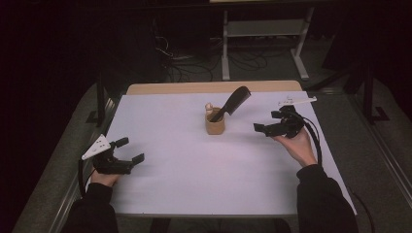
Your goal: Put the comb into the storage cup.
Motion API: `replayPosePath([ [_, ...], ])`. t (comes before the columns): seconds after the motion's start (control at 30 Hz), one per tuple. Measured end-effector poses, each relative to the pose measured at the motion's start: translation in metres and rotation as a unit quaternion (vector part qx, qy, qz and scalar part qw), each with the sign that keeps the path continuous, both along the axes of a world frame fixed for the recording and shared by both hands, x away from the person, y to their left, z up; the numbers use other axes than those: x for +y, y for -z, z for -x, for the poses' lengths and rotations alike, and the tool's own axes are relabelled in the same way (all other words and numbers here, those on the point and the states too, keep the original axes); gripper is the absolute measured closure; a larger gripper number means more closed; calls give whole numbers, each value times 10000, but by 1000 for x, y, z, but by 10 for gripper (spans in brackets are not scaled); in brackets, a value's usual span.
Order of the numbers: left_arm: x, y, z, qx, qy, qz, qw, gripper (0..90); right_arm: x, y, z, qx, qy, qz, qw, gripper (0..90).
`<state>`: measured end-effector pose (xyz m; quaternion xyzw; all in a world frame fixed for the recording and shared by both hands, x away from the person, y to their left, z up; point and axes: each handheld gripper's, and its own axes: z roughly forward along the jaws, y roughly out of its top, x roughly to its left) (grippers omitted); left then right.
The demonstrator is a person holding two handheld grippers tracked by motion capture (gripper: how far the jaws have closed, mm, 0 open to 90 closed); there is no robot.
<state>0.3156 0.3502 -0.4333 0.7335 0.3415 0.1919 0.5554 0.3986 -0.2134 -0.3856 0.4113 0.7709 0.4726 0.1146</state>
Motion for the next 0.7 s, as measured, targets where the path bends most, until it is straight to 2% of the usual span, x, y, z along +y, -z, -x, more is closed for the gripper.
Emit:
replayPosePath([
  [0.23,0,0,0,8,12,-26,10000,0,-6,6,10,-36,59,-29,10000,0],
  [0.7,1,1,0,18,8,-31,10000,0,-17,5,30,-137,72,-14,9999,0],
])
